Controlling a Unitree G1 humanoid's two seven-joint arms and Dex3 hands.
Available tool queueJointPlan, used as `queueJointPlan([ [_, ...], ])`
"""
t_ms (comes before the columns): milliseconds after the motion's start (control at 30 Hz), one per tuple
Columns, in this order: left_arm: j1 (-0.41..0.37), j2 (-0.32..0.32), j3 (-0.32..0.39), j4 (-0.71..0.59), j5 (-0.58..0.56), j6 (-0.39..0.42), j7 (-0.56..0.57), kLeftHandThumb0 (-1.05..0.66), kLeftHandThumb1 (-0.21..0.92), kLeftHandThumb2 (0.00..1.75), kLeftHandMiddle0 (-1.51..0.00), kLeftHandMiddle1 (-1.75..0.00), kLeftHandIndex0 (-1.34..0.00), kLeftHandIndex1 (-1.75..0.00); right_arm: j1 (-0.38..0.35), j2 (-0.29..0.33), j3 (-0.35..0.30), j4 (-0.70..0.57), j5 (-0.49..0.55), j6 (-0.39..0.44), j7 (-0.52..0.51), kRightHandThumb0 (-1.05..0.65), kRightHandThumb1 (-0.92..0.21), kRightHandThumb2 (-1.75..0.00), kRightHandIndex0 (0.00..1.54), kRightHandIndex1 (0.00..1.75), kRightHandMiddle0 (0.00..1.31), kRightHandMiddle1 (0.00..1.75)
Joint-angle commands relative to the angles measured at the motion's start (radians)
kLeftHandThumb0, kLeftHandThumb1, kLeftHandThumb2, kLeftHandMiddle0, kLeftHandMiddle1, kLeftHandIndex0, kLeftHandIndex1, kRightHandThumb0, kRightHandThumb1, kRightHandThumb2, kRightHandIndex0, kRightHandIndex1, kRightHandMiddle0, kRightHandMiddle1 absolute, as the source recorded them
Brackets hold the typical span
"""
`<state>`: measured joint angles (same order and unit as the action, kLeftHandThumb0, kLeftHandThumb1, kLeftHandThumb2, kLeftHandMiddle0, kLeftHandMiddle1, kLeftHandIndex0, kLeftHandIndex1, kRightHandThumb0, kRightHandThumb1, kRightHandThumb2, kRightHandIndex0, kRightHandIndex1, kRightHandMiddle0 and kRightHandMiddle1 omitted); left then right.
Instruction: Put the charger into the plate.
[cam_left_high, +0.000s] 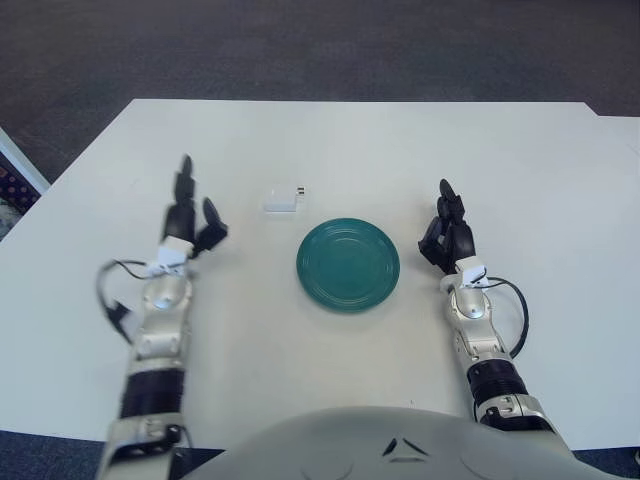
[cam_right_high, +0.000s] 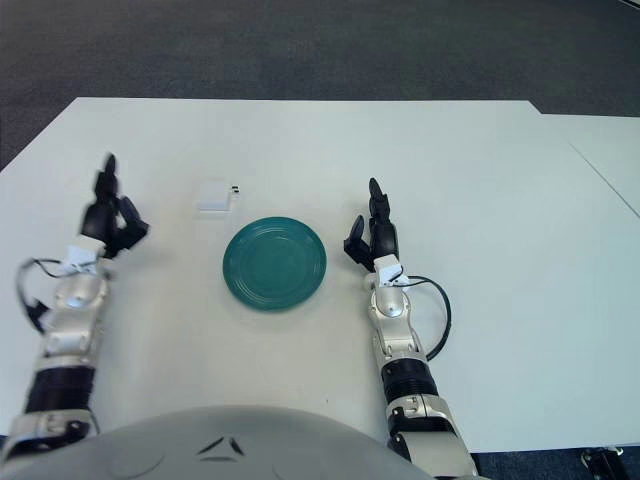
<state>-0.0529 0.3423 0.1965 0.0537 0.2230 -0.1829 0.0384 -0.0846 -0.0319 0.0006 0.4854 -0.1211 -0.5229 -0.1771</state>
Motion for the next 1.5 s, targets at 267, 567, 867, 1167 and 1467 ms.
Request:
queueJointPlan([
  [267, -0.201, 0.314, -0.114, 0.094, 0.368, -0.039, 0.035, -1.05, 0.92, 0.75, 0.0, 0.0, -0.03, -0.09, 0.044, 0.01, 0.018, 0.062, -0.045, 0.022, -0.04, -0.98, -0.92, -1.12, 0.03, 0.01, 0.0, 0.18],
  [567, -0.418, 0.419, -0.208, 0.168, 0.435, -0.071, -0.057, -1.05, 0.92, 0.59, 0.0, 0.0, 0.0, -0.08, 0.014, 0.013, 0.014, 0.124, -0.041, 0.005, -0.065, -1.0, -0.92, -1.1, 0.03, 0.0, 0.0, 0.19],
  [867, -0.569, 0.403, -0.389, 0.396, 0.564, -0.158, -0.011, -1.05, 0.92, 0.56, 0.0, 0.0, -0.01, -0.08, -0.007, 0.015, 0.013, 0.177, -0.047, -0.029, -0.11, -1.0, -0.92, -1.06, 0.05, 0.01, 0.0, 0.2],
  [1167, -0.632, 0.386, -0.48, 0.553, 0.569, -0.278, 0.014, -1.05, 0.92, 0.52, 0.0, 0.0, -0.01, -0.09, -0.016, 0.02, 0.009, 0.205, -0.036, -0.048, -0.127, -0.99, -0.92, -1.05, 0.05, 0.0, 0.0, 0.22],
  [1467, -0.659, 0.323, -0.577, 0.635, 0.589, -0.328, -0.02, -1.05, 0.92, 0.42, 0.0, 0.0, -0.04, -0.14, -0.025, 0.009, 0.008, 0.25, -0.035, -0.098, -0.128, -0.99, -0.92, -1.05, 0.04, 0.0, 0.0, 0.2],
])
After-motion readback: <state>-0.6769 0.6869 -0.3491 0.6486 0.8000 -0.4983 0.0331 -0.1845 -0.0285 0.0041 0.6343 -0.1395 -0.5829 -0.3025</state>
